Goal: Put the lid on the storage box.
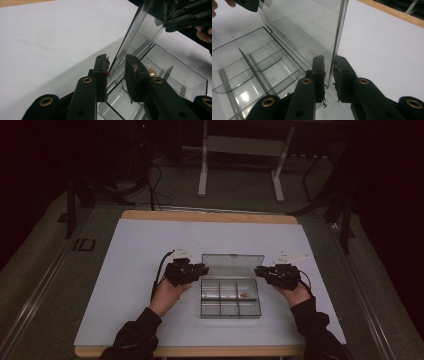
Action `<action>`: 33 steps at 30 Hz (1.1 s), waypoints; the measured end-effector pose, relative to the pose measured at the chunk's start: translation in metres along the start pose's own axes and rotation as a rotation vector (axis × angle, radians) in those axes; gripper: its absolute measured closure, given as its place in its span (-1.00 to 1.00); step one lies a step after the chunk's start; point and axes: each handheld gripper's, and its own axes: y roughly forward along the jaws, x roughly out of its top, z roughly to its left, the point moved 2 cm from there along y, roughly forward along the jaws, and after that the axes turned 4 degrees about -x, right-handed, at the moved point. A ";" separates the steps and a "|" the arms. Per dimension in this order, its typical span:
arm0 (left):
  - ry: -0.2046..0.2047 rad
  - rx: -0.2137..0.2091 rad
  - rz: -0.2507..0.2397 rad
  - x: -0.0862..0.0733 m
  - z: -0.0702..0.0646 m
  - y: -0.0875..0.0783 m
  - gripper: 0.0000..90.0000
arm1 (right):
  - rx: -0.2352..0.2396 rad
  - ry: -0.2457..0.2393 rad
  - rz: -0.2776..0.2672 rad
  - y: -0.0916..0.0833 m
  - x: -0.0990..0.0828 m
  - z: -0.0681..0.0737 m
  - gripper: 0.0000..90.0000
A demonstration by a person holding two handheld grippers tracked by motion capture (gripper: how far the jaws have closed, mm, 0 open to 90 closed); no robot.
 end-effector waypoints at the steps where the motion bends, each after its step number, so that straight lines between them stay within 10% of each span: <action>1: 0.001 0.002 0.002 0.000 -0.001 0.000 0.61 | 0.002 -0.001 -0.001 -0.001 0.000 0.000 0.77; 33: 0.064 0.023 0.039 -0.019 -0.015 -0.011 0.62 | 0.028 -0.044 0.010 -0.013 -0.015 0.010 0.78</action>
